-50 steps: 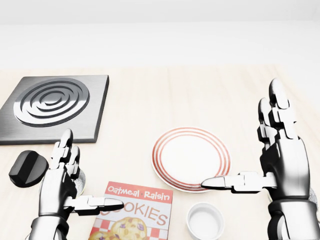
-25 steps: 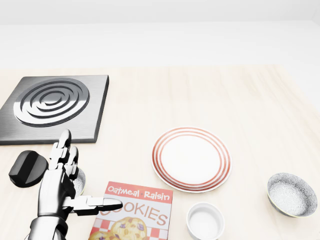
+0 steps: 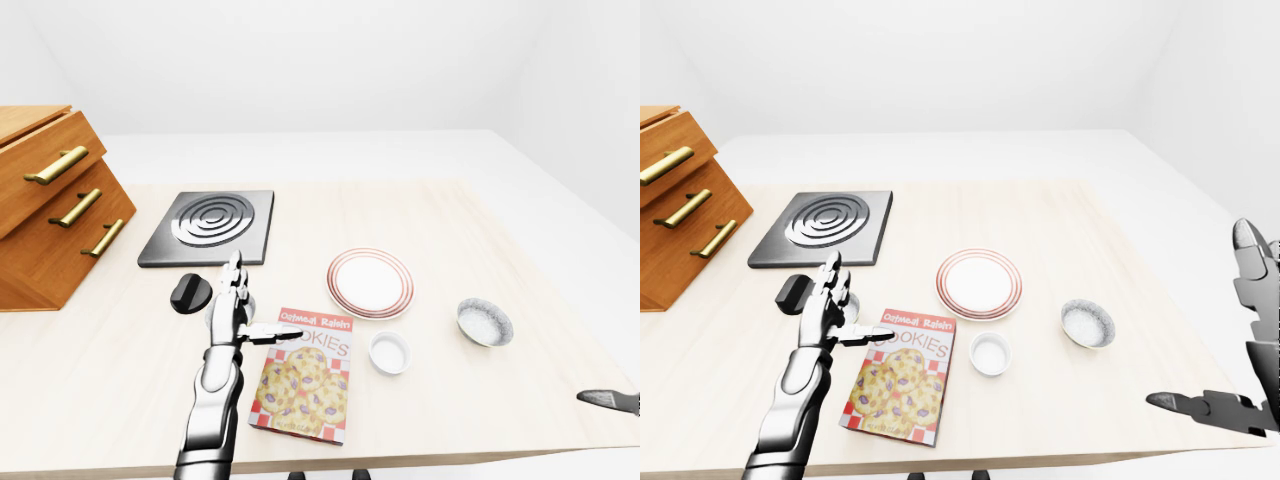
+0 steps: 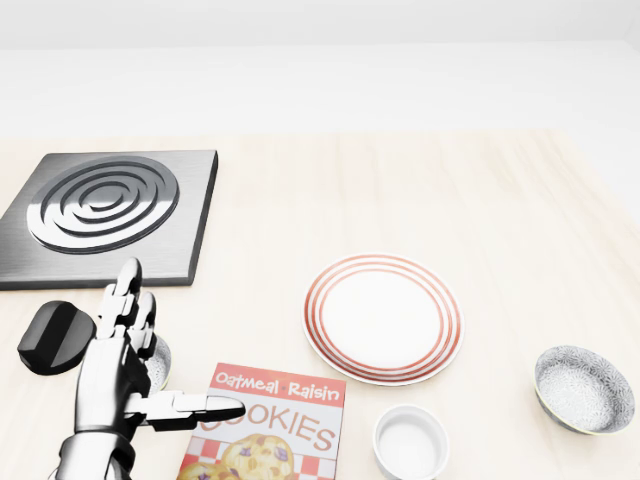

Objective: Pick the akita bowl next to the plate and place it on the plate.

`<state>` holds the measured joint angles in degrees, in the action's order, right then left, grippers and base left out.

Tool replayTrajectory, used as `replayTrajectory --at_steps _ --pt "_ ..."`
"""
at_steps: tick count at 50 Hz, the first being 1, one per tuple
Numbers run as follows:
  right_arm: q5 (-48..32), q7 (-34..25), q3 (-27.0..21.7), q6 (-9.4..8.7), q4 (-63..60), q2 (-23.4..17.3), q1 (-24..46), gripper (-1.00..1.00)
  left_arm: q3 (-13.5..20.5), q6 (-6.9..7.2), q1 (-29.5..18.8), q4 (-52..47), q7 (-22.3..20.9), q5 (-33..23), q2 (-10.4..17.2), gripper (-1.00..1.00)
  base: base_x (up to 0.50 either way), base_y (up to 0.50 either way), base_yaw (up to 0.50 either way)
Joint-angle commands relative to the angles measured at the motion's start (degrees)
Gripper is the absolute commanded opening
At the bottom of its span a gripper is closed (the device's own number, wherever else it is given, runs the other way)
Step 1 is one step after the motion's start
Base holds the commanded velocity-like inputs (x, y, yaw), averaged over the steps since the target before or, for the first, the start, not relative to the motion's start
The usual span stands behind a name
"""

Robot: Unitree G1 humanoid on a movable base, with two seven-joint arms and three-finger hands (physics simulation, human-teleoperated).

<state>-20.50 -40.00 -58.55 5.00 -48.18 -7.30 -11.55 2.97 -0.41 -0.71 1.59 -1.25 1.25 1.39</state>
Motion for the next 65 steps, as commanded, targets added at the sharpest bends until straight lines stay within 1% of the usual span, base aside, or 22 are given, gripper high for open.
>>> replayTrajectory --at_steps 1,2,3,5,7,9,11,13,14,16,18,26,33,35,37,42,47,51,52,55,57,65 --pt "-6.2 0.0 0.4 0.00 6.5 2.2 -2.1 1.00 0.0 0.20 0.0 -0.2 0.1 -0.1 0.0 1.00 0.00 0.00 0.00" --pt "-6.6 0.0 0.6 0.00 6.9 2.3 -2.2 1.00 -0.2 1.07 0.3 -1.4 0.1 -0.1 -0.1 1.00 0.00 0.00 0.00" --pt "-7.1 0.0 0.8 0.00 7.4 2.4 -2.3 1.00 0.0 0.08 0.1 -0.2 0.0 -0.1 0.0 1.00 0.00 0.00 0.00" --pt "-8.6 1.1 1.2 0.00 8.6 2.6 -2.5 1.00 0.0 -0.23 0.0 0.3 0.0 -0.1 0.0 1.00 0.00 0.00 0.00" --pt "-9.8 2.8 1.5 0.00 10.2 3.1 -3.0 1.00 -0.1 0.50 0.3 -0.8 0.1 -0.1 -0.1 1.00 0.00 0.00 0.00" --pt "-10.8 4.3 2.0 0.00 11.6 3.9 -3.6 1.00 0.1 -0.65 -0.1 0.8 0.0 -0.1 0.0 1.00 0.00 0.00 0.00" --pt "-12.4 6.1 2.5 0.00 13.5 4.4 -4.1 1.00 0.1 -1.10 -0.2 1.3 0.0 0.0 0.0 1.00 0.00 0.00 0.00" --pt "-13.5 7.3 3.2 0.00 14.8 4.8 -4.4 1.00 0.0 -0.56 0.0 0.6 0.0 -0.1 0.0 1.00 0.00 0.00 0.00" --pt "-14.0 7.9 3.5 0.00 15.2 4.8 -4.5 1.00 -0.1 0.31 0.1 -0.5 0.1 -0.1 0.0 1.00 0.00 0.00 0.00" --pt "-14.2 8.0 4.2 0.00 15.1 5.0 -4.5 1.00 0.0 0.05 0.0 -0.1 0.1 -0.1 0.0 1.00 0.00 0.00 0.00" --pt "-15.1 9.1 4.8 0.00 16.4 4.6 -4.4 1.00 0.1 -0.57 -0.1 0.7 0.0 -0.1 0.0 1.00 0.00 0.00 0.00" --pt "-17.0 11.8 5.3 0.00 19.4 2.9 -4.4 1.00 0.0 -0.02 0.0 0.1 0.1 -0.1 0.0 1.00 0.00 0.00 0.00" --pt "-21.1 15.7 8.1 0.00 22.4 1.5 -3.2 1.00 0.0 -0.85 -0.3 1.1 0.2 -0.1 0.0 1.00 0.00 0.00 0.00" --pt "-21.3 16.0 8.7 0.00 22.5 1.3 -3.2 1.00 0.0 -0.73 -0.2 1.0 0.2 -0.1 0.0 1.00 0.00 0.00 0.00" --pt "-22.5 17.7 9.9 0.00 24.4 0.7 -2.9 1.00 -0.1 -0.04 0.0 0.1 0.2 -0.2 0.0 1.00 0.00 0.00 0.00" --pt "-24.6 20.9 12.3 0.00 27.7 -0.8 -2.3 1.00 -0.1 0.20 0.0 -0.2 0.2 -0.2 0.0 1.00 0.00 0.00 0.00" --pt "-27.0 23.6 14.5 0.00 30.0 -2.4 -1.5 1.00 0.1 -0.85 -0.3 1.2 0.1 -0.1 0.0 1.00 0.00 0.00 0.00" --pt "-29.0 26.4 16.0 0.00 33.1 -3.7 -1.1 1.00 0.0 -0.19 -0.1 0.4 0.2 -0.1 0.0 1.00 0.00 0.00 0.00" --pt "-29.4 27.2 16.4 0.00 33.8 -4.0 -1.1 1.00 0.1 -0.62 -0.3 1.0 0.2 -0.1 0.0 1.00 0.00 0.00 0.00" --pt "-29.8 28.3 17.2 0.00 35.4 -4.9 -0.6 1.00 -0.2 0.85 0.2 -0.9 0.3 -0.2 -0.1 1.00 0.00 0.00 0.00" --pt "-30.9 29.7 18.0 0.00 36.7 -5.7 -0.4 1.00 0.0 -0.04 -0.1 0.3 0.2 -0.1 0.0 1.00 0.00 0.00 0.00" --pt "-32.8 32.5 20.1 0.00 39.2 -6.8 0.0 1.00 0.0 -0.10 -0.1 0.3 0.2 -0.1 0.0 1.00 0.00 0.00 0.00"
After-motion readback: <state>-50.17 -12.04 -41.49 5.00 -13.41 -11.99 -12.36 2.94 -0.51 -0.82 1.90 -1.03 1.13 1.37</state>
